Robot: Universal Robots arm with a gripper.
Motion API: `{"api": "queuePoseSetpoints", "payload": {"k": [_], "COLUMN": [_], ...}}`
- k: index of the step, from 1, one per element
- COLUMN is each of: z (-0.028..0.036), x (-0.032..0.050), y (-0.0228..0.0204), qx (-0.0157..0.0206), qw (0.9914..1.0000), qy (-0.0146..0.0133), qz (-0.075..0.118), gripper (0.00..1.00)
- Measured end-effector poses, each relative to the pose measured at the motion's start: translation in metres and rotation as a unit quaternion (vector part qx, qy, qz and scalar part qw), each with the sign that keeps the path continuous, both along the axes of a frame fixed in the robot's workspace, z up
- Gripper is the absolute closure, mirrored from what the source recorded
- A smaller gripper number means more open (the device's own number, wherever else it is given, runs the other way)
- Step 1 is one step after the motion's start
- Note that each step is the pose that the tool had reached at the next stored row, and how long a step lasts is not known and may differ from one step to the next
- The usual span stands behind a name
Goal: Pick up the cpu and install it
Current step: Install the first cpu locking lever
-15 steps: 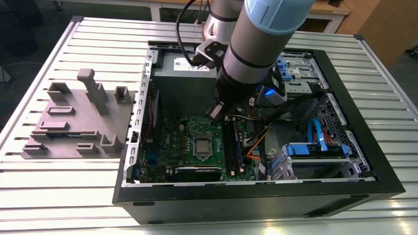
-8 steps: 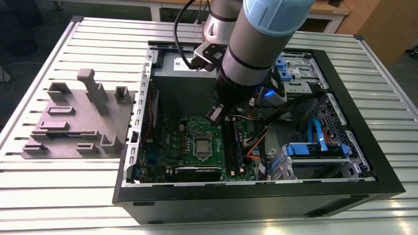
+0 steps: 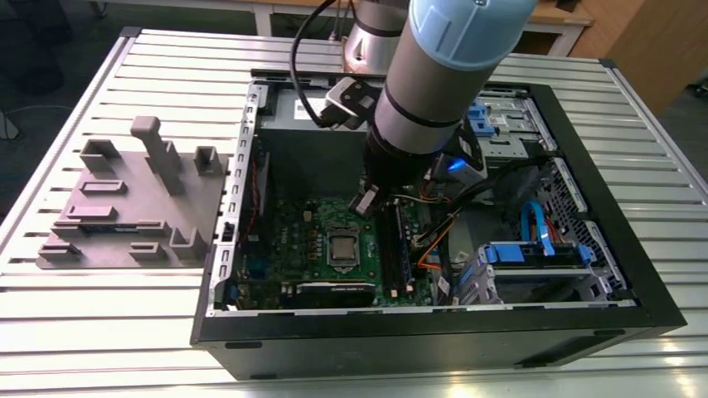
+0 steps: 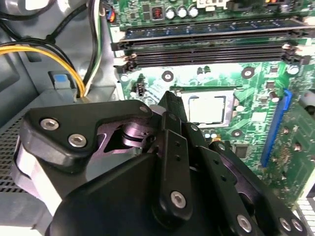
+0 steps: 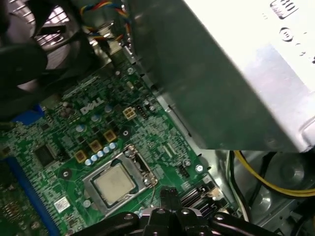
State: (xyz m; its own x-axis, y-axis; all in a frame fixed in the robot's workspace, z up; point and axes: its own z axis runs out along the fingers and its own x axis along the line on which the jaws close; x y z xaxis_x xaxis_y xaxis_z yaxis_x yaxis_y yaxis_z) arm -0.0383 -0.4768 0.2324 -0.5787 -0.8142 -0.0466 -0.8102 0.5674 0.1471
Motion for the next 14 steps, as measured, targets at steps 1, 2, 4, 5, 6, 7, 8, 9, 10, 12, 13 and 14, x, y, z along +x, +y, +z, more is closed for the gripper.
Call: {"api": "queuePoseSetpoints", "payload": {"k": [1,2,4,5,6,7,8,9,10,12,13,14], "z": [0.0,0.0,0.0,-0.0001,-0.0001,-0.0001,-0.0002,-0.0003,-0.0004,-0.0005,-0.0006,-0.0007], "x": [-0.0002,-0.0005,-0.0009,-0.0009,-0.0009,-0.0009,-0.0009,-0.0011,-0.0014,-0.0024,-0.003,-0.0036], "y": [-0.0014,-0.0028,-0.0048,-0.005,-0.0051,-0.0052,-0.0054,-0.0061,-0.0073,-0.01,-0.0113,-0.0124], "qx": [0.0001,0.0,0.0,0.0001,0.0,0.0,0.0001,0.0001,0.0,0.0,0.0,0.0001], "qw": [1.0,1.0,0.99997,0.99992,0.99982,0.9997,0.99955,0.9994,0.99933,0.99922,0.99916,0.9991], "qy": [-0.0007,-0.0014,-0.0032,-0.004,-0.0049,-0.0057,-0.0066,-0.0075,-0.0076,-0.0081,-0.0085,-0.009], "qz": [0.001,0.002,0.008,0.012,0.018,0.024,0.029,0.034,0.036,0.039,0.04,0.041], "gripper": [0.89,0.89,0.89,0.89,0.89,0.89,0.89,0.89,0.89,0.89,0.89,0.89]}}
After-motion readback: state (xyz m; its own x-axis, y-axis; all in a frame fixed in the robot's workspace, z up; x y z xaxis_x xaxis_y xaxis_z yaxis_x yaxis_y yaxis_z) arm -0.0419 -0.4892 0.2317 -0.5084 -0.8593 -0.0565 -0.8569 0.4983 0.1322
